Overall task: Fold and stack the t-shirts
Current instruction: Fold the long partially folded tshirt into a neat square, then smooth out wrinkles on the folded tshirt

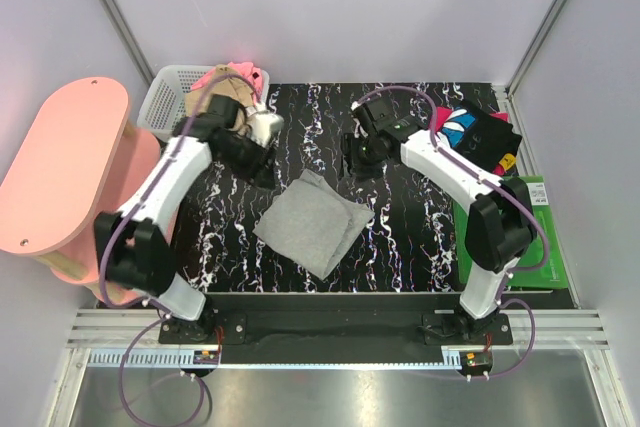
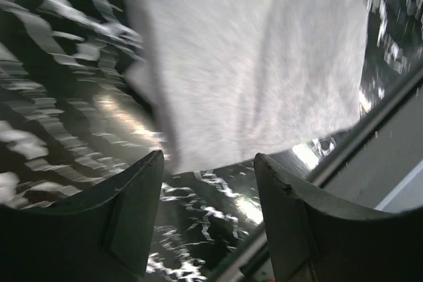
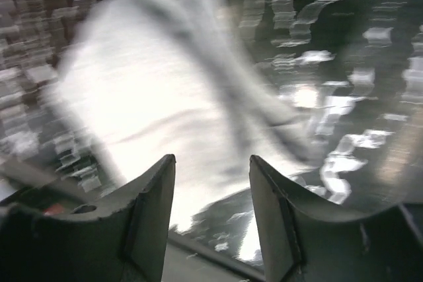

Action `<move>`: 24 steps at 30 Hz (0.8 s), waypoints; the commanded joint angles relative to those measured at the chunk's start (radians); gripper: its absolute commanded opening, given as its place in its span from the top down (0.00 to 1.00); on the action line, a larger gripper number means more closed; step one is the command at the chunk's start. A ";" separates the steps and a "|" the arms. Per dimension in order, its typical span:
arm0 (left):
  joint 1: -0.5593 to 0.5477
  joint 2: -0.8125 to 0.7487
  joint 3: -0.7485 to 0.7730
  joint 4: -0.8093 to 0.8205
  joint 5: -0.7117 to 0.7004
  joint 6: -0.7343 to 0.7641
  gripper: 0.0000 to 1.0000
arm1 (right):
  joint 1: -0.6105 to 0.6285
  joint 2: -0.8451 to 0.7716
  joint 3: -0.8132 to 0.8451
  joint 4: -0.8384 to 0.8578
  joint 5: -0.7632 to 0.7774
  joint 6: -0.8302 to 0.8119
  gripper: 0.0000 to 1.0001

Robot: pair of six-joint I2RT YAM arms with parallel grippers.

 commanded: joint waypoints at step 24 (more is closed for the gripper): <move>0.110 -0.352 0.000 -0.067 -0.149 0.048 0.36 | -0.059 0.093 -0.356 0.372 -0.542 0.251 0.44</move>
